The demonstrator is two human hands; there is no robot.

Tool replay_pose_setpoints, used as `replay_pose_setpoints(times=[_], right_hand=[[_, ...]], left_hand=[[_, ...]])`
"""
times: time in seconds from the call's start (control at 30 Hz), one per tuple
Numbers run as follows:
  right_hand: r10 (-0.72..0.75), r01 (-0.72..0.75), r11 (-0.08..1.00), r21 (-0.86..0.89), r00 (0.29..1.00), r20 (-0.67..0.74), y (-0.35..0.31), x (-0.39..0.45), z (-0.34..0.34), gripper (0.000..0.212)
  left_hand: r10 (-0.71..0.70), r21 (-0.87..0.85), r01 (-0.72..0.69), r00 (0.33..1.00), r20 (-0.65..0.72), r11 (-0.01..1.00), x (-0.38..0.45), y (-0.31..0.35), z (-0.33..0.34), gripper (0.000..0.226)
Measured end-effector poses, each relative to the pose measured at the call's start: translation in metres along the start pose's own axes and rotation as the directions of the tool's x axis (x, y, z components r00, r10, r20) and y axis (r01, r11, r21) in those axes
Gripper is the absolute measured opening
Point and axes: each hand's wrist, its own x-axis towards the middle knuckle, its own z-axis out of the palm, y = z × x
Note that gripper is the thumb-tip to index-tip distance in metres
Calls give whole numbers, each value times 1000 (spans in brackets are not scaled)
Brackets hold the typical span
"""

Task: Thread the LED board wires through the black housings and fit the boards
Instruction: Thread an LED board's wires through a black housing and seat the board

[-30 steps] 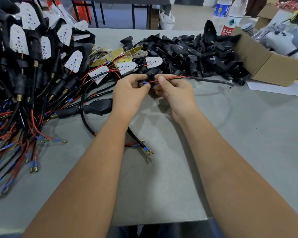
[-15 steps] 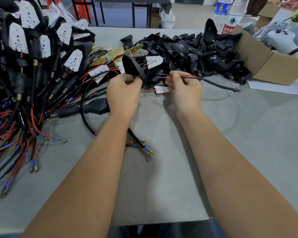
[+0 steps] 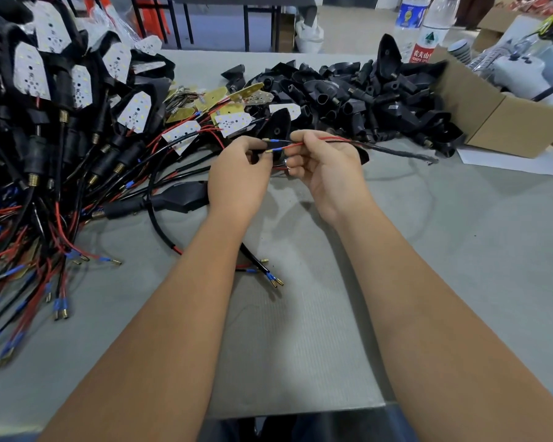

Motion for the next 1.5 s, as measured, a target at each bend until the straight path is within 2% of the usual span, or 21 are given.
replay_pose_setpoints(times=[0.23, 0.33, 0.43, 0.5, 0.6, 0.73, 0.9, 1.0, 1.1, 1.23, 1.37, 1.43, 1.5], right_hand=[[-65, 38, 989, -143, 979, -192, 3, 3, -4, 15], [-139, 83, 964, -253, 968, -211, 3, 2, -5, 14], [-196, 93, 915, -393, 953, -231, 3, 3, -6, 15], [-219, 99, 894, -436, 947, -234, 2, 3, -6, 15], [-233, 125, 888, -442, 952, -199, 2, 2, -4, 11], [-192, 138, 920, -367, 975, -114, 2, -1, 0, 11], [-146, 120, 971, -208, 983, -114, 0, -2, -1, 13], [-103, 89, 982, -167, 991, -80, -1, -2, -3, 12], [-100, 85, 979, -188, 992, -75, 0, -1, -4, 10], [-93, 75, 979, -191, 992, -90, 0, 0, -6, 10], [-49, 37, 987, -155, 996, -72, 0, 2, -5, 11], [14, -19, 998, -65, 997, -75, -2, 3, -6, 17], [89, -82, 994, 71, 992, -89, -4, 4, -9, 22]], left_hand=[[59, -165, -44, 995, 84, 985, 0, 3, 0, 18], [61, -247, -36, 994, 94, 968, 0, 3, 0, 27], [4, -423, 49, 992, 124, 905, 2, 3, -2, 42], [-36, -477, 87, 993, 115, 875, 4, 2, -3, 49], [-81, -452, 97, 995, 55, 886, 5, -1, -5, 39], [-78, -397, 85, 996, 33, 914, 5, -1, -4, 21], [-6, -404, 54, 993, 119, 913, 4, 1, 2, 21], [-35, -537, 120, 985, 167, 835, 3, 3, 3, 27], [-126, -679, 267, 960, 250, 684, 2, 6, 5, 30], [-168, -776, 380, 924, 343, 504, 2, 8, 5, 11], [-196, -799, 352, 936, 292, 487, 1, 8, 6, 13], [-226, -795, 335, 941, 253, 505, 1, 8, 6, 14], [-267, -809, 343, 934, 238, 477, 4, 6, 4, 14]])
